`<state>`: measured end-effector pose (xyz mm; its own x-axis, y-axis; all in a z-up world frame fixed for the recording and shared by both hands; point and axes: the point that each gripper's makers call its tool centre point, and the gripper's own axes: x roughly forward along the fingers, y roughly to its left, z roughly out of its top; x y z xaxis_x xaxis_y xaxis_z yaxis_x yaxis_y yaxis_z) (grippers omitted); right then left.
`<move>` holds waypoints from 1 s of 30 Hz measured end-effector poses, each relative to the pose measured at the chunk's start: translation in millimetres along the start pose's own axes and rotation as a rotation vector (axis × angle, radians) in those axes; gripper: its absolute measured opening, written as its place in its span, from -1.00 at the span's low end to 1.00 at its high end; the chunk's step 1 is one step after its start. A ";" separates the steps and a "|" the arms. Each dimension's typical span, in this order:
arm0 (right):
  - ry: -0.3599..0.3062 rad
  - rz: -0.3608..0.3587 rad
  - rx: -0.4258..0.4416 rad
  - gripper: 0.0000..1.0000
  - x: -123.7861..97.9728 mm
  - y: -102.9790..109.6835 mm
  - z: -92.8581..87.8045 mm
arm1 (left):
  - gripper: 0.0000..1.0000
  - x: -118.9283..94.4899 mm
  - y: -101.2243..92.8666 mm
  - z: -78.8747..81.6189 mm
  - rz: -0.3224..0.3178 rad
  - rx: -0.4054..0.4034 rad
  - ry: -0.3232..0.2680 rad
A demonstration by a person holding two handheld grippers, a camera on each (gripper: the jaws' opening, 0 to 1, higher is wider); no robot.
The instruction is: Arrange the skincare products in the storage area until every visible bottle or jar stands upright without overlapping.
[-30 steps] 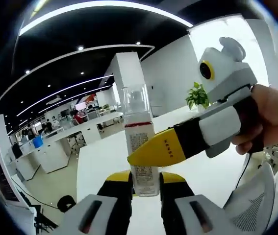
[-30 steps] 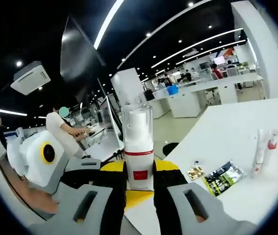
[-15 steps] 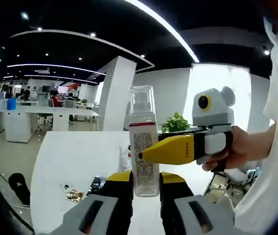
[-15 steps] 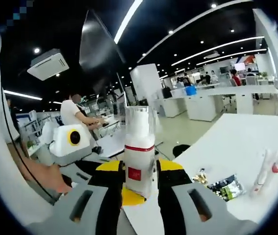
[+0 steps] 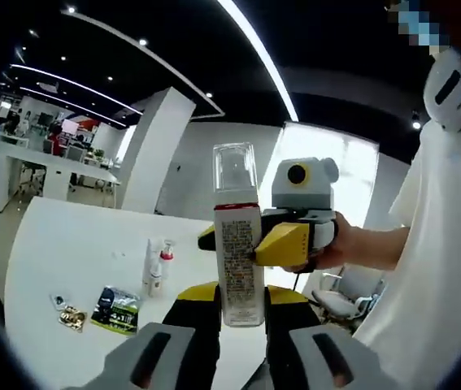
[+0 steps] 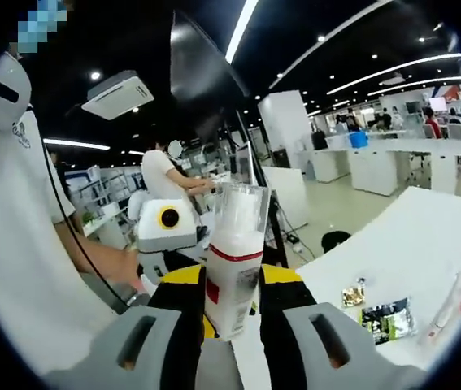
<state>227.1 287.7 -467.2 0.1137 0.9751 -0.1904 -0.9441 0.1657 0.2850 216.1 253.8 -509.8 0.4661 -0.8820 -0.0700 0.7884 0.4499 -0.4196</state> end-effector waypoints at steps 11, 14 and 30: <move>0.051 0.021 0.036 -0.58 -3.5 6.1 -12.1 | -0.62 -0.6 -4.9 -12.4 -0.015 0.021 0.044; 0.043 0.008 0.038 -0.59 -3.8 5.1 -14.3 | -0.60 0.2 -3.2 -14.6 0.002 0.055 0.042; 0.030 -0.127 0.009 -0.59 -14.7 -24.8 -22.6 | -0.28 -9.0 34.2 -45.0 0.239 0.226 0.154</move>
<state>241.9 265.9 -492.7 0.2224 0.9415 -0.2532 -0.9201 0.2886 0.2649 220.8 270.8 -564.3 0.5957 -0.7511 -0.2846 0.7412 0.6505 -0.1656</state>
